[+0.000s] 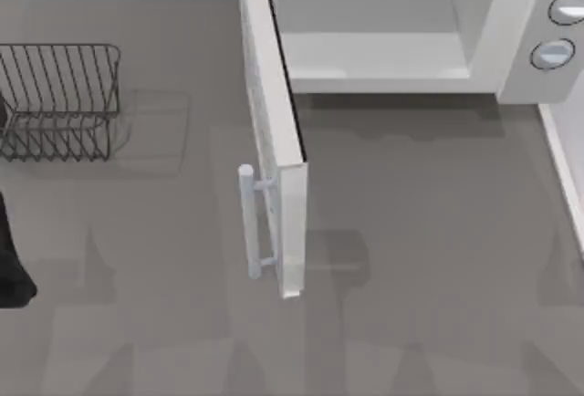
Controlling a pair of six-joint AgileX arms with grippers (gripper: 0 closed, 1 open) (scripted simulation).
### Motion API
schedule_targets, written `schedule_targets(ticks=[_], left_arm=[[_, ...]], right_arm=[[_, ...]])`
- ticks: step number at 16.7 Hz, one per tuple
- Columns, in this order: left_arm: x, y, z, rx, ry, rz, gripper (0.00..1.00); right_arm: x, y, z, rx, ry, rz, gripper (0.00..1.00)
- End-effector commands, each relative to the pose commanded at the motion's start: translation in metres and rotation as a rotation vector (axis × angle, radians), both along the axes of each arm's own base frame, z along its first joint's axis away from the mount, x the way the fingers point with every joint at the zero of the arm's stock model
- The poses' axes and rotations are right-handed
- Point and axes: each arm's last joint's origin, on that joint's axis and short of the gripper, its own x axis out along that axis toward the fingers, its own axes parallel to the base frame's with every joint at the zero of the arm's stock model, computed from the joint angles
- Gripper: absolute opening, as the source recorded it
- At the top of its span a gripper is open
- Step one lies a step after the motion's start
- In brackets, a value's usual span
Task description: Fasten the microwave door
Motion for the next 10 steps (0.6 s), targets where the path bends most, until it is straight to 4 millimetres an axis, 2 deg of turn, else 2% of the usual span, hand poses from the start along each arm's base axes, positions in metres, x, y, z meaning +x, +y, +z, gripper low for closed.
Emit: schedule_targets(ticks=[5, 10], left_arm=[[0.001, -0.002, 0.006, 0.017, 0.049, -0.027, 1.0], [0.011, -0.01, 0.028, 0.108, 0.303, -0.148, 1.0]], right_arm=[[0.0, 0.0, 0.0, 0.0, 0.0, 0.0, 1.0], [0.0, 0.0, 0.0, 0.0, 0.0, 0.0, 1.0]])
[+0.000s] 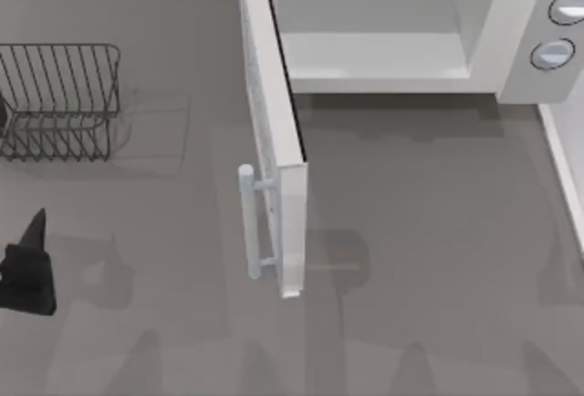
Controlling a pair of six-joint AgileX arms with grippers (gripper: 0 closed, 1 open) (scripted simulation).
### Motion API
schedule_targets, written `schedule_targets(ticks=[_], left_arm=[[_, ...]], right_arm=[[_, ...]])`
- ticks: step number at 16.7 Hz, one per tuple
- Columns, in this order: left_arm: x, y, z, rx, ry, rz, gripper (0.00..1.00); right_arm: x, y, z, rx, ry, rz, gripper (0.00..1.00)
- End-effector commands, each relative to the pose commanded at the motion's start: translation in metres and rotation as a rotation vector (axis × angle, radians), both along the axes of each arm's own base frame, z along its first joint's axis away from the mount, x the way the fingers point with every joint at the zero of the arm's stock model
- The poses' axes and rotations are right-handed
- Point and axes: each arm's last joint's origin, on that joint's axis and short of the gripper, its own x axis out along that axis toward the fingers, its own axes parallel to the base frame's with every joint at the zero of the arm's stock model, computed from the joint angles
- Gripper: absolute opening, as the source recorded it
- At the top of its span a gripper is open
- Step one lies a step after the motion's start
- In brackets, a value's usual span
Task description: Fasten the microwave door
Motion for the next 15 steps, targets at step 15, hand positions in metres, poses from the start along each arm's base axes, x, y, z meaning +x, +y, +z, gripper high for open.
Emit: schedule_targets(ticks=[15], left_arm=[[0.125, -0.076, 0.074, 0.367, 1.012, -0.8, 1.0]], right_arm=[[0.0, 0.0, 0.0, 0.0, 0.0, 0.0, 1.0]])
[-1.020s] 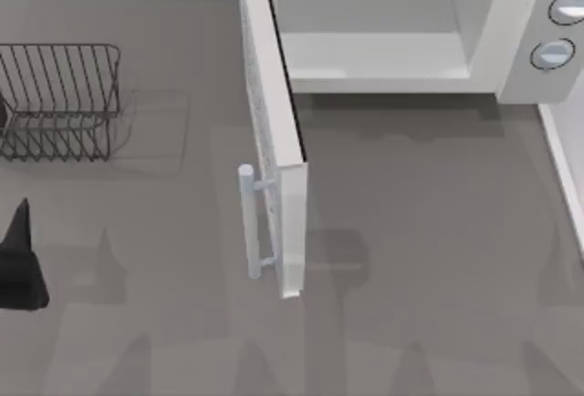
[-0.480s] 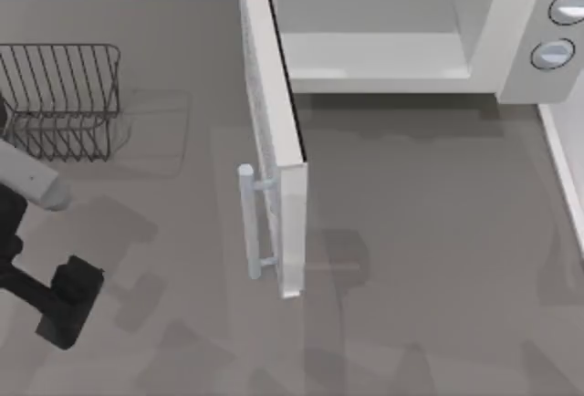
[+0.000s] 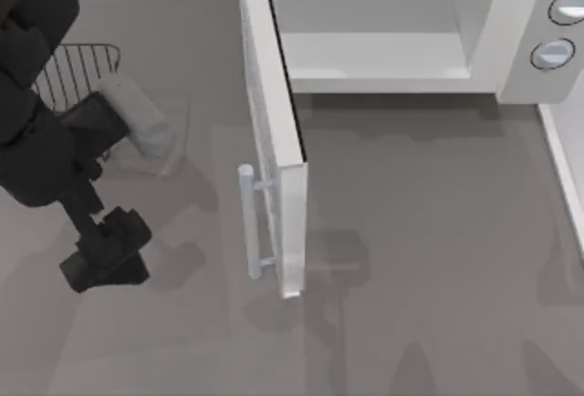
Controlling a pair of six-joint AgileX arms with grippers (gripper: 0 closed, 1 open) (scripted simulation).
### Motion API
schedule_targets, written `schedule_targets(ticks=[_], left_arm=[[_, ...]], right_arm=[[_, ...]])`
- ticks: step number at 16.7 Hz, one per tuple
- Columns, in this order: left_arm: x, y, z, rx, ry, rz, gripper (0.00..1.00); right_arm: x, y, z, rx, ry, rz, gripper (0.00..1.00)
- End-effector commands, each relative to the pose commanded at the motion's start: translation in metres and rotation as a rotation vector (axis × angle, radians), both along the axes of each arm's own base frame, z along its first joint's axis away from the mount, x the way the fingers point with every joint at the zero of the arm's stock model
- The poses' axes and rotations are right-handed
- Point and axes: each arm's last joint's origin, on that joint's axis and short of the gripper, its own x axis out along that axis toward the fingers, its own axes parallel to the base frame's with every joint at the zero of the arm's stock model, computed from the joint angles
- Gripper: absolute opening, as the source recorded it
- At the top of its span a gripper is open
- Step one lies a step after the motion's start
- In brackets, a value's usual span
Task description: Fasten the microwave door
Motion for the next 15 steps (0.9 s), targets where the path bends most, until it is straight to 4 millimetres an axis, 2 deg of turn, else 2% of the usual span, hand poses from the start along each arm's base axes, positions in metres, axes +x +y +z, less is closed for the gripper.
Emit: schedule_targets(ticks=[3, 7, 11, 15], left_arm=[[0.032, -0.02, 0.024, -0.038, 0.03, -0.129, 1.0], [0.063, -0.04, 0.066, -0.121, -0.073, -0.263, 1.0], [0.074, -0.05, 0.103, -0.187, -0.222, -0.359, 1.0], [0.074, -0.051, 0.114, -0.204, -0.269, -0.387, 1.0]], right_arm=[[0.0, 0.0, 0.0, 0.0, 0.0, 0.0, 1.0], [0.0, 0.0, 0.0, 0.0, 0.0, 0.0, 1.0], [0.0, 0.0, 0.0, 0.0, 0.0, 0.0, 1.0], [0.0, 0.0, 0.0, 0.0, 0.0, 0.0, 1.0]])
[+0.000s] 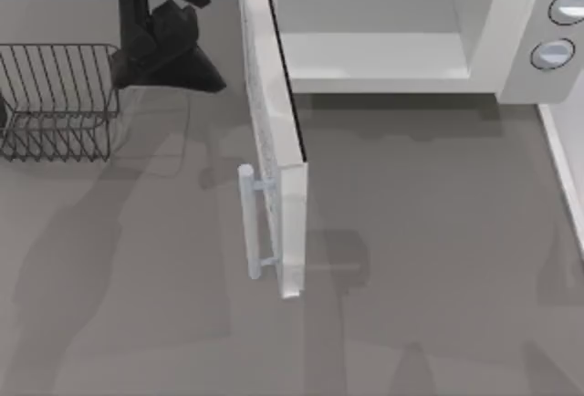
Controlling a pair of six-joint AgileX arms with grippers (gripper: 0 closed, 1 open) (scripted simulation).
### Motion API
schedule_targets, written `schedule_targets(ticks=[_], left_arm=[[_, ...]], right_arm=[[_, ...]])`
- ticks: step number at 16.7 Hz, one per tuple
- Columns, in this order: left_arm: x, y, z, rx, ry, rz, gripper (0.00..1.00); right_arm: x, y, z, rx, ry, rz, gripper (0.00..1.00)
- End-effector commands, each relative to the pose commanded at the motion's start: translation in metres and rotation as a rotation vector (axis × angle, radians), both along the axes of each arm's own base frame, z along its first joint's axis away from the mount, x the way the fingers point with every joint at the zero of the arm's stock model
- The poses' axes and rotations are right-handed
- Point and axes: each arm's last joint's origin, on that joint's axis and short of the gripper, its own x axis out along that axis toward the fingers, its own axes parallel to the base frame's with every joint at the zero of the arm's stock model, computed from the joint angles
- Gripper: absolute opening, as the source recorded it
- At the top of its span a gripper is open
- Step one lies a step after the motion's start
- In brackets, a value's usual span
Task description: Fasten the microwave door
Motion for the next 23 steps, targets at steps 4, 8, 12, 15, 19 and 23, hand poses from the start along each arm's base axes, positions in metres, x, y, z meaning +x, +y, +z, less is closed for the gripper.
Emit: schedule_targets(ticks=[4, 8, 12, 15, 19, 23], left_arm=[[0.0, 0.002, 0.001, 0.0, -0.003, 0.007, 1.0], [0.002, -0.009, -0.014, 0.0, 0.001, 0.0, 1.0], [0.007, -0.029, -0.048, -0.002, -0.003, 0.0, 1.0], [0.007, -0.039, -0.067, 0.0, -0.001, 0.0, 1.0], [0.006, -0.04, -0.069, 0.0, 0.0, 0.0, 1.0], [0.006, -0.04, -0.069, 0.0, 0.0, 0.0, 0.7]], right_arm=[[0.0, 0.0, 0.0, 0.0, 0.0, 0.0, 1.0], [0.0, 0.0, 0.0, 0.0, 0.0, 0.0, 1.0], [0.0, 0.0, 0.0, 0.0, 0.0, 0.0, 1.0], [0.0, 0.0, 0.0, 0.0, 0.0, 0.0, 1.0], [0.0, 0.0, 0.0, 0.0, 0.0, 0.0, 1.0], [0.0, 0.0, 0.0, 0.0, 0.0, 0.0, 1.0]])
